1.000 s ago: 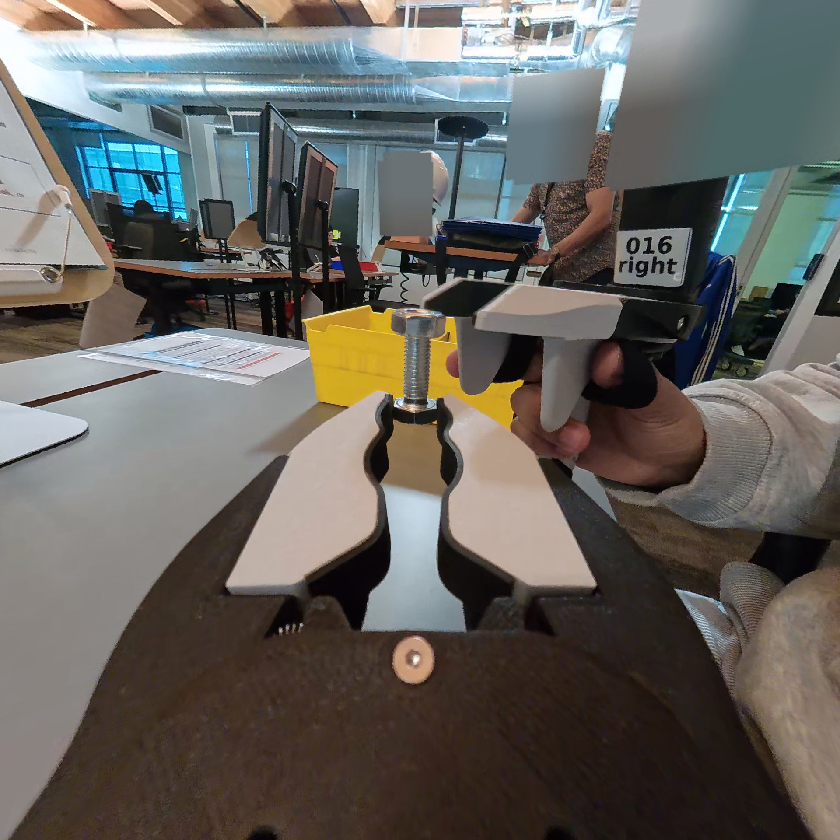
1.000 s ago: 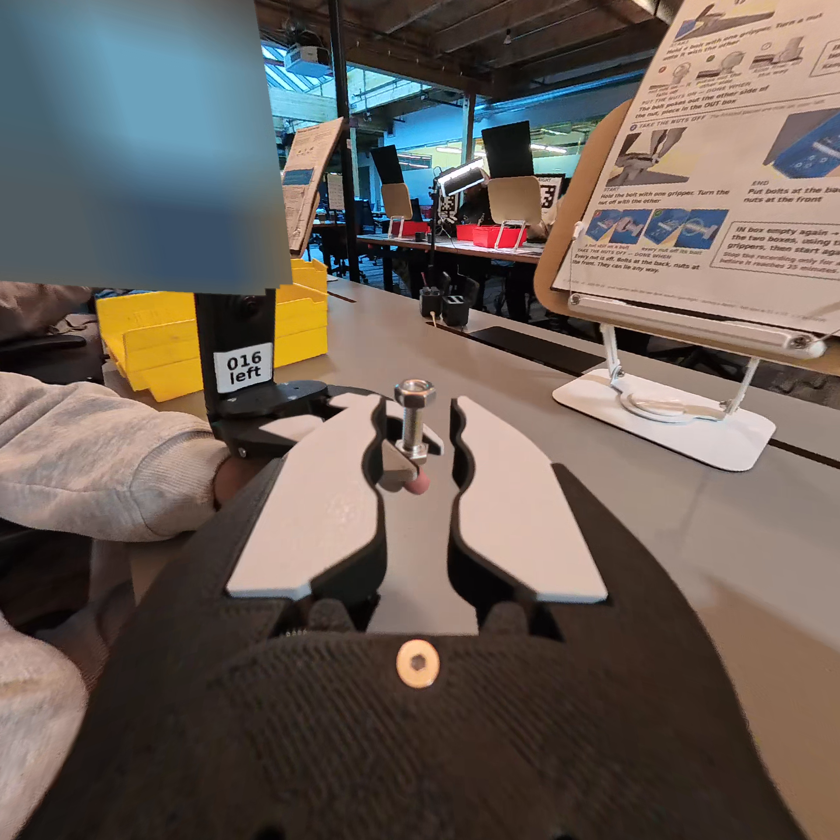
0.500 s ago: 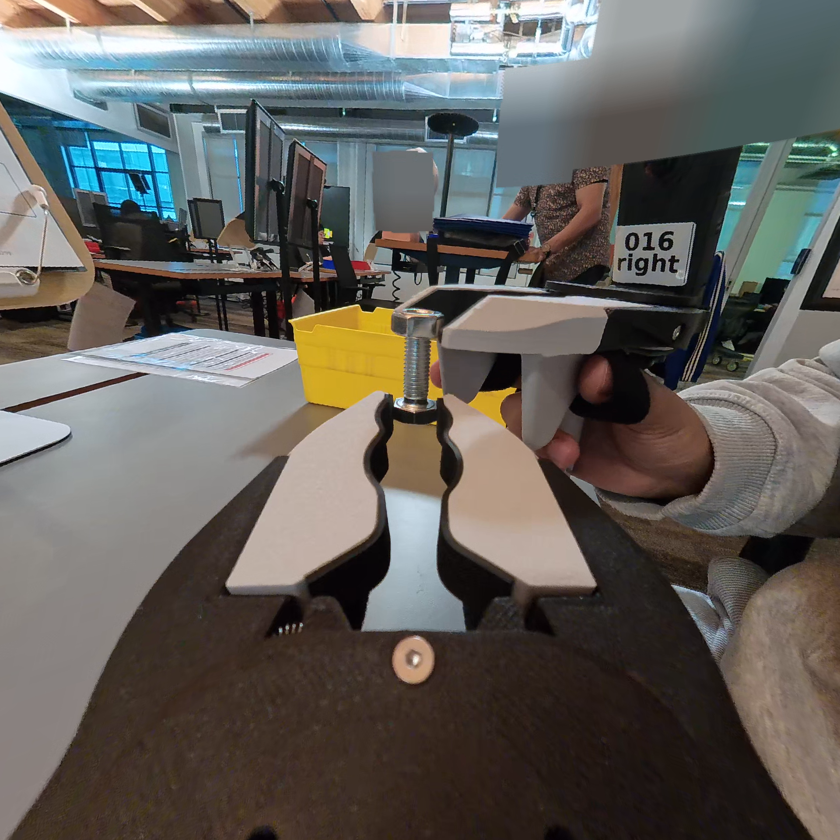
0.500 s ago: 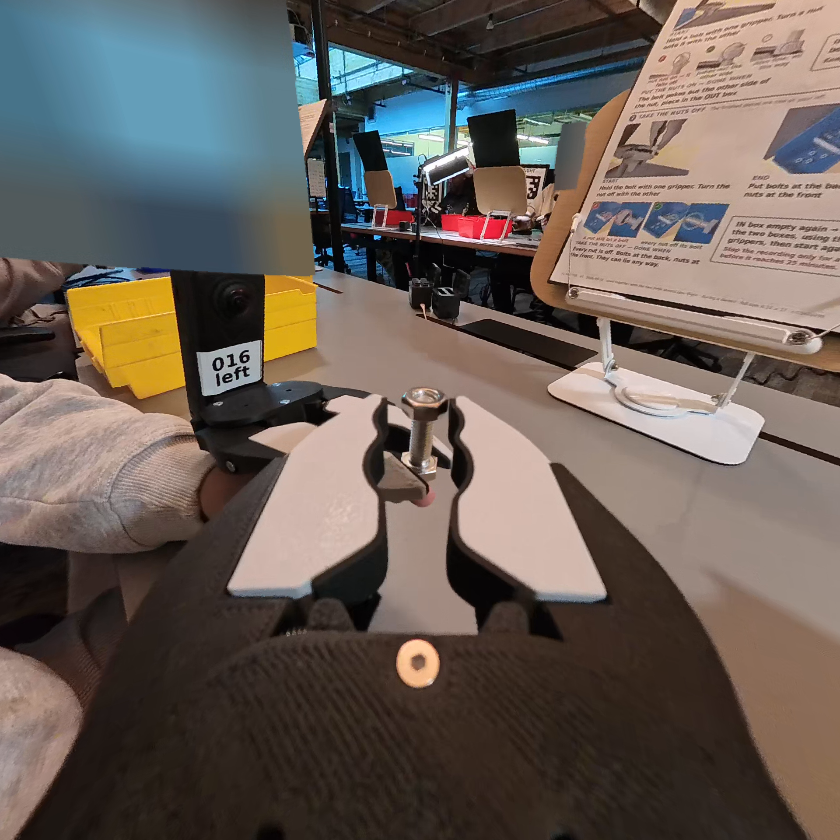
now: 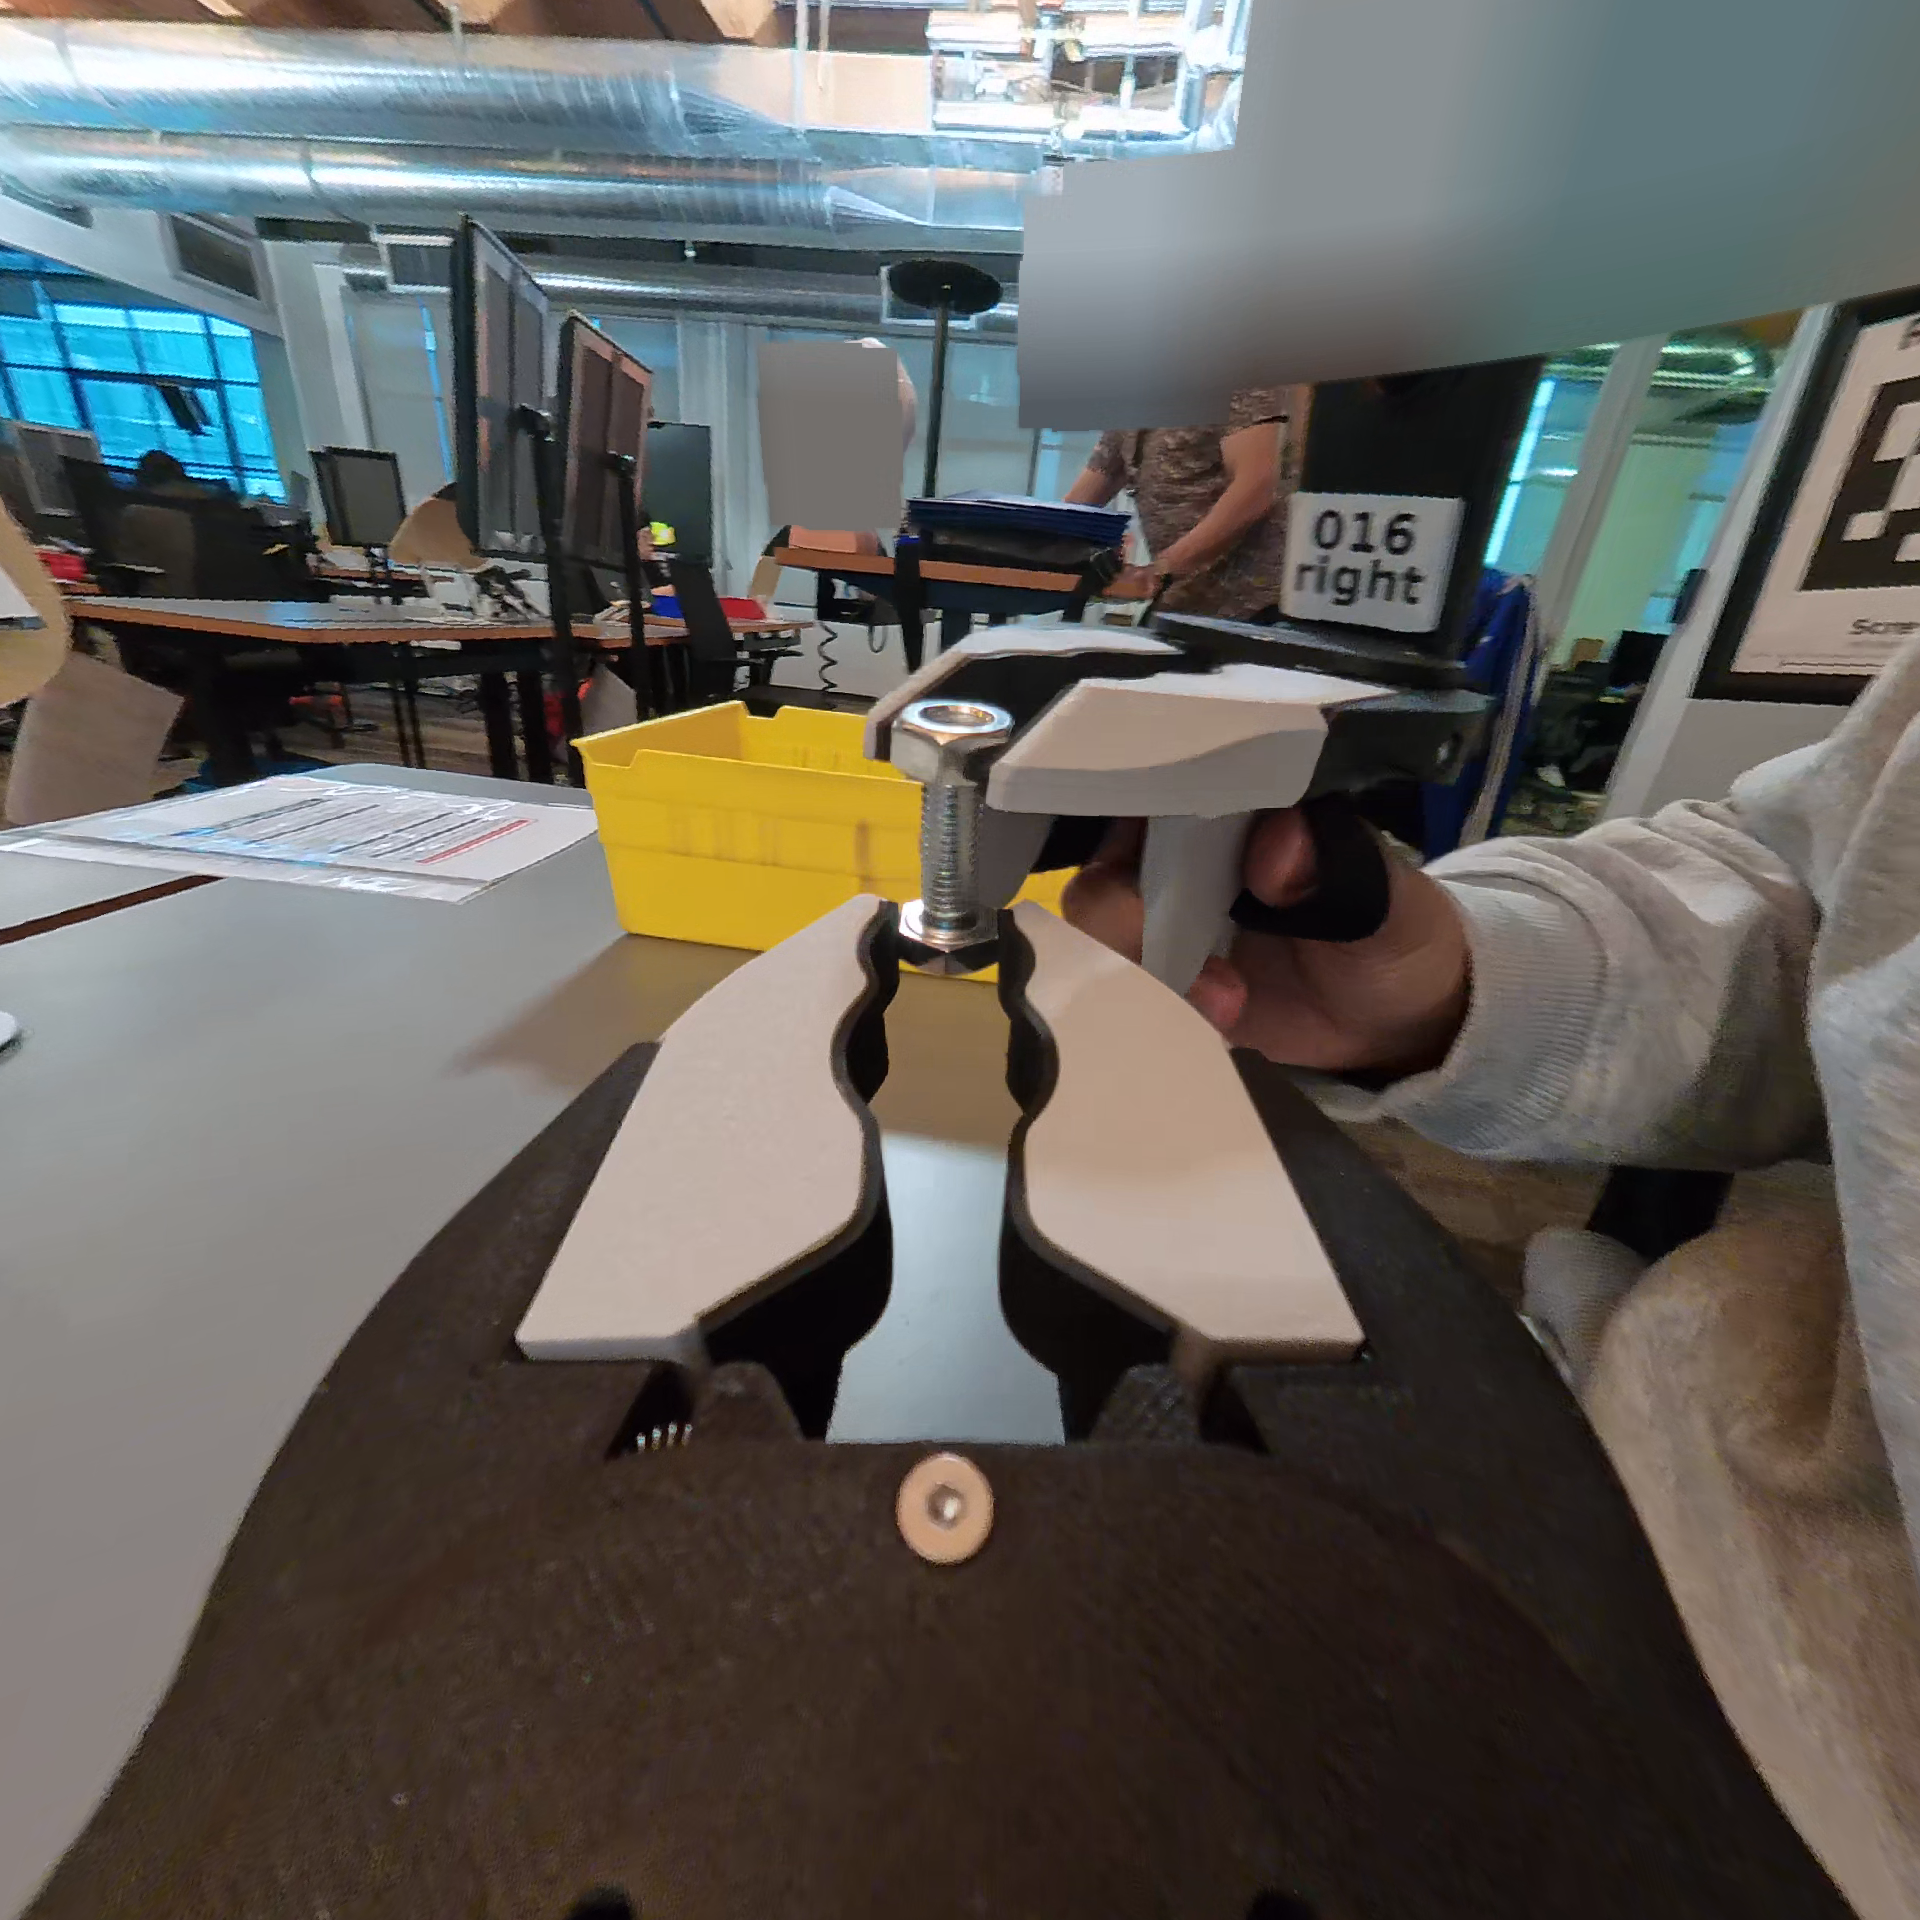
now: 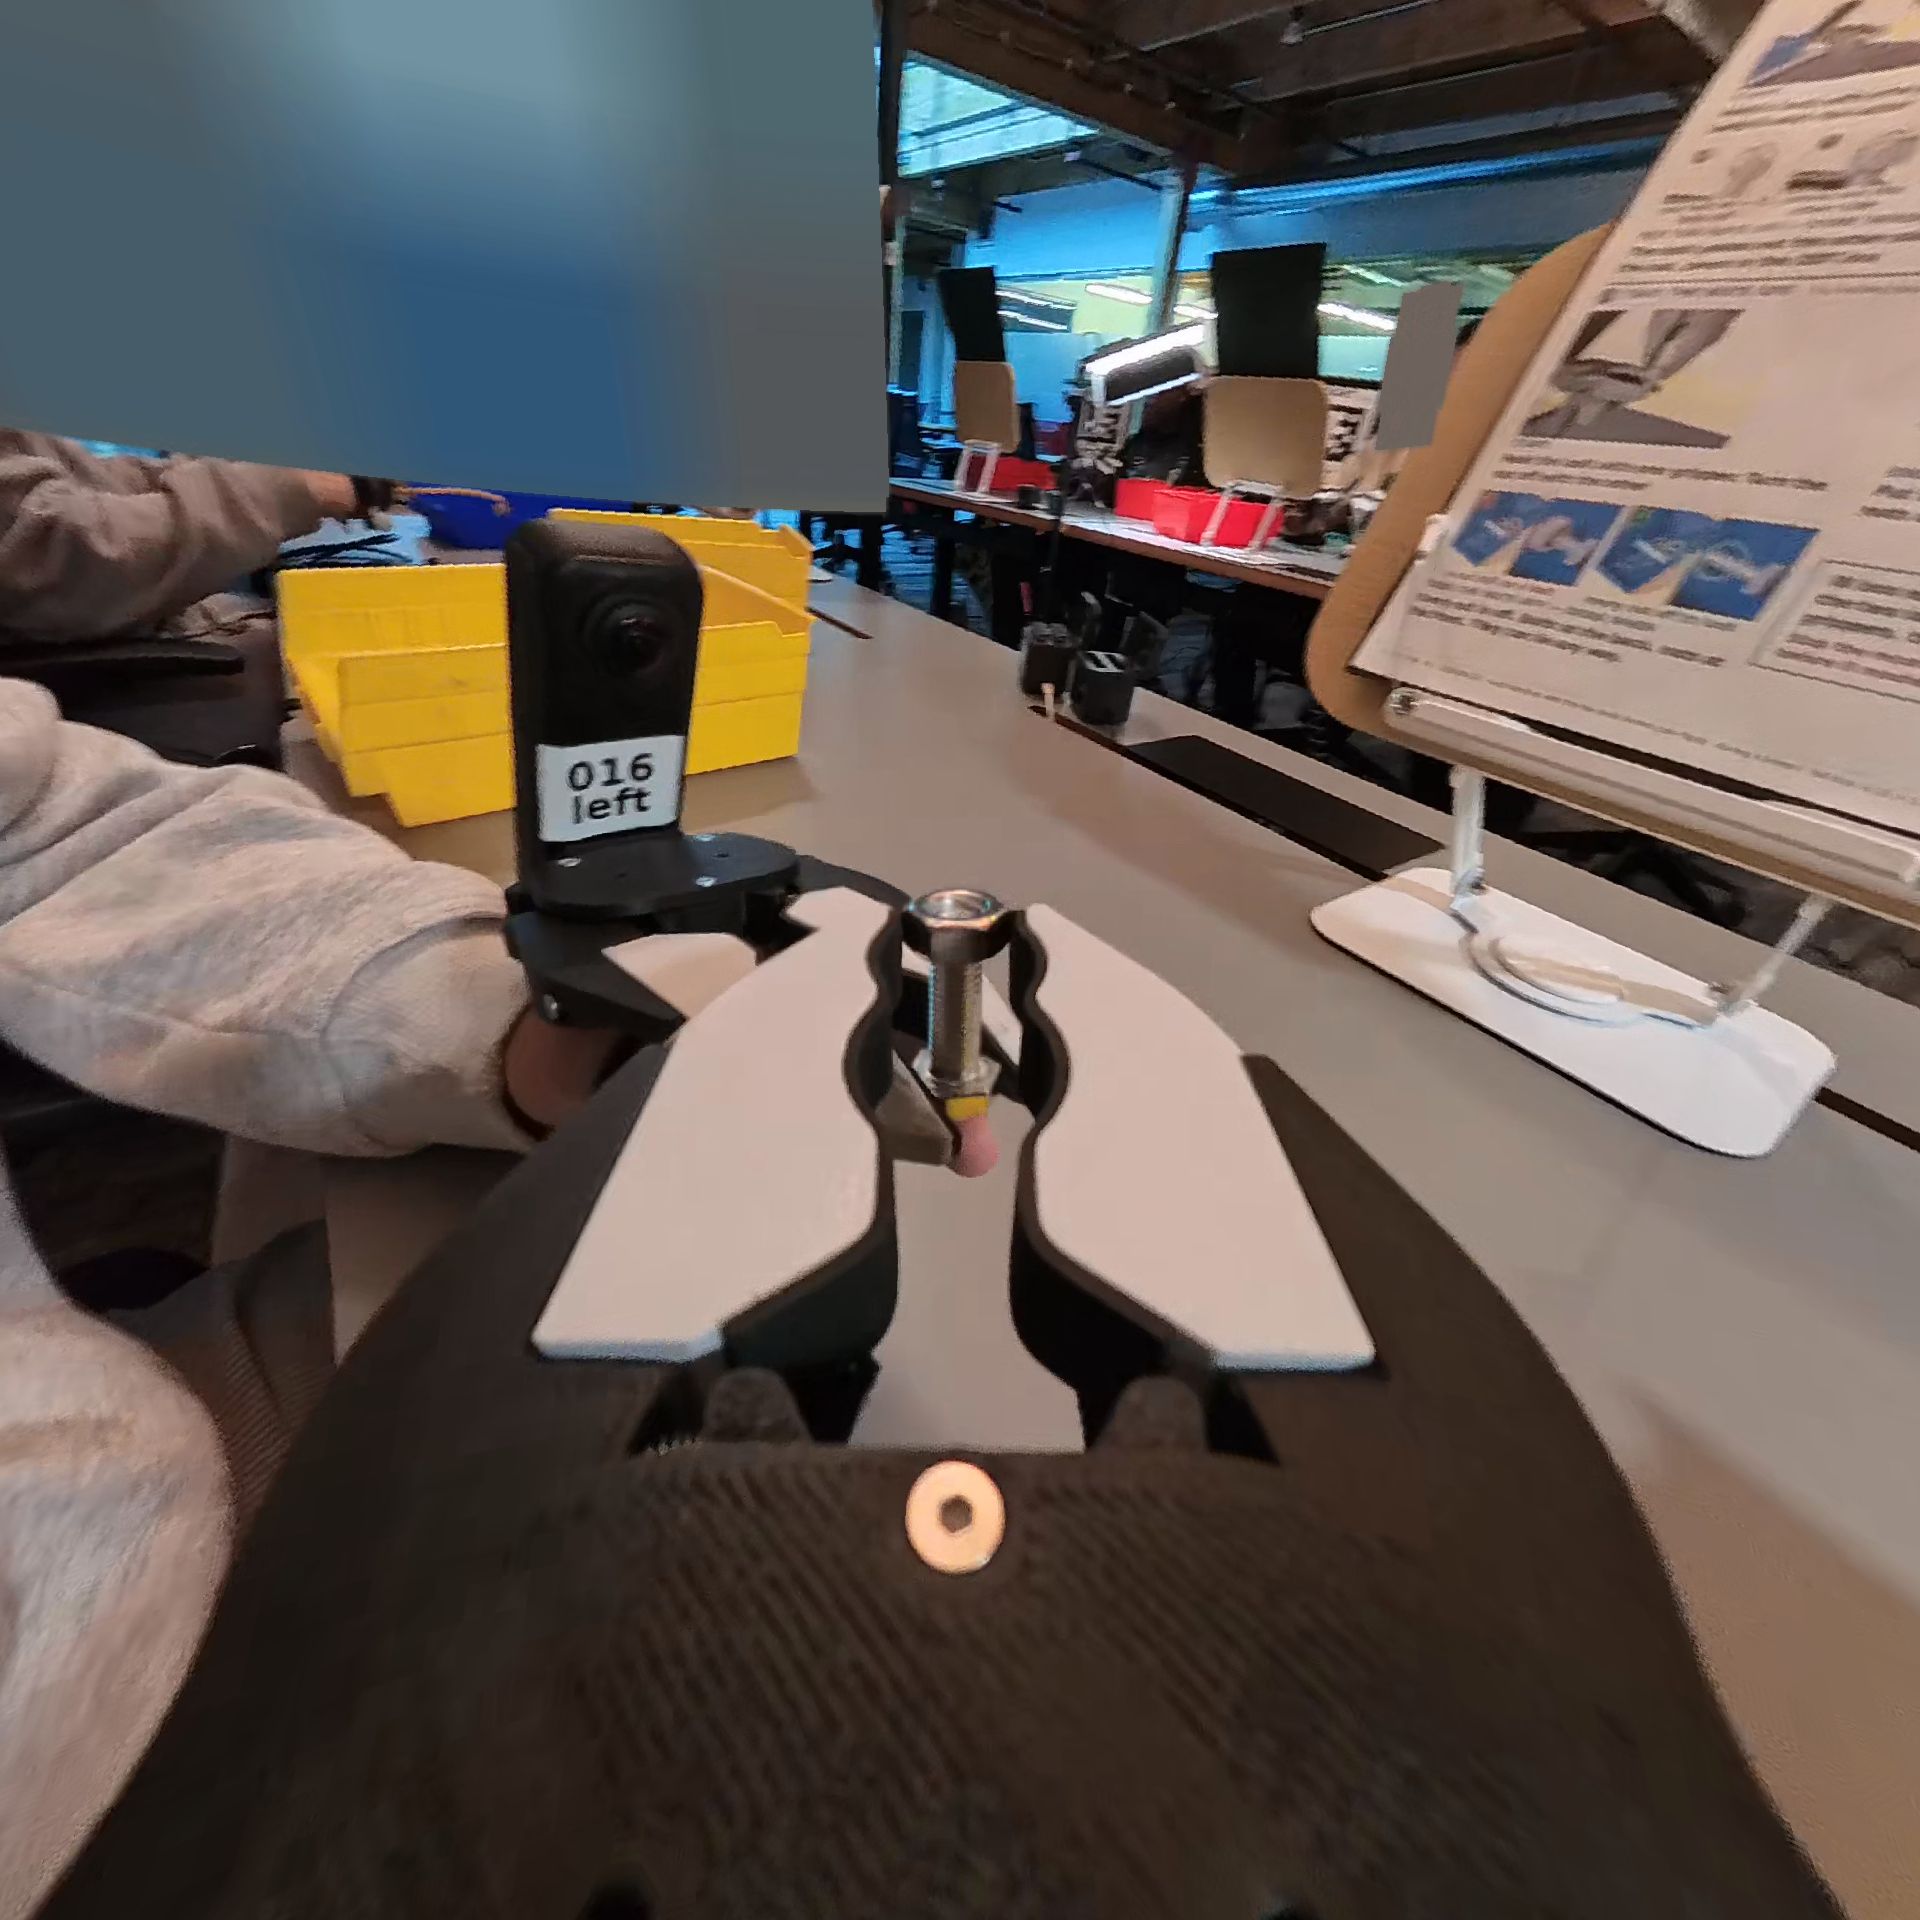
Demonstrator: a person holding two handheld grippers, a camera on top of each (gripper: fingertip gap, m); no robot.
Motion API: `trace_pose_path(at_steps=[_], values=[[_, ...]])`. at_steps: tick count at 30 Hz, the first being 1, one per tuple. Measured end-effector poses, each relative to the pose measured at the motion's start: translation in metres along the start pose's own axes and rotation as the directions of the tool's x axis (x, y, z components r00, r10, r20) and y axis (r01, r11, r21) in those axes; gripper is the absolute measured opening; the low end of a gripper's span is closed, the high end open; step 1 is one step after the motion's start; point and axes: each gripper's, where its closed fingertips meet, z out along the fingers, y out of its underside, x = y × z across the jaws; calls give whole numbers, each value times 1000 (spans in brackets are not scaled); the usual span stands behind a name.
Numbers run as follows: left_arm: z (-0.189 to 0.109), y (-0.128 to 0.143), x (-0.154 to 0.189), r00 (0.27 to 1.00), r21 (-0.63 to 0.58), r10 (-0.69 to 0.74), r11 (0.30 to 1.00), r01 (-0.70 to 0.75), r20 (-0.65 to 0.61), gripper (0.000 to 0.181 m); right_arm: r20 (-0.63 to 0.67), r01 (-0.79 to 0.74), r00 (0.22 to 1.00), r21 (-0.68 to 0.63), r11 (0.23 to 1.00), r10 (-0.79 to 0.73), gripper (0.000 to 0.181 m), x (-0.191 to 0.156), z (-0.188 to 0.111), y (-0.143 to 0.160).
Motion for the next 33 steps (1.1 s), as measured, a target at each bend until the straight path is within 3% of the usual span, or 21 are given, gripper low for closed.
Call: trace_pose_path(at_steps=[10,17,25,33], values=[[-2,-5,23,982,6,-45,999,46,-182,18,285,-134,951,20,991,123,20,-15,-14,-7],[-3,-6,33,962,-1,-84,996,86,-259,18,369,-184,915,23,983,163,19,-22,-19,-9],[-2,-6,18,981,3,-78,997,80,-177,18,276,-166,950,43,985,148,31,-9,-16,-9],[-1,1,-8,998,-16,-63,998,63,-4,18,-31,-133,991,29,991,134,34,18,-7,3]])
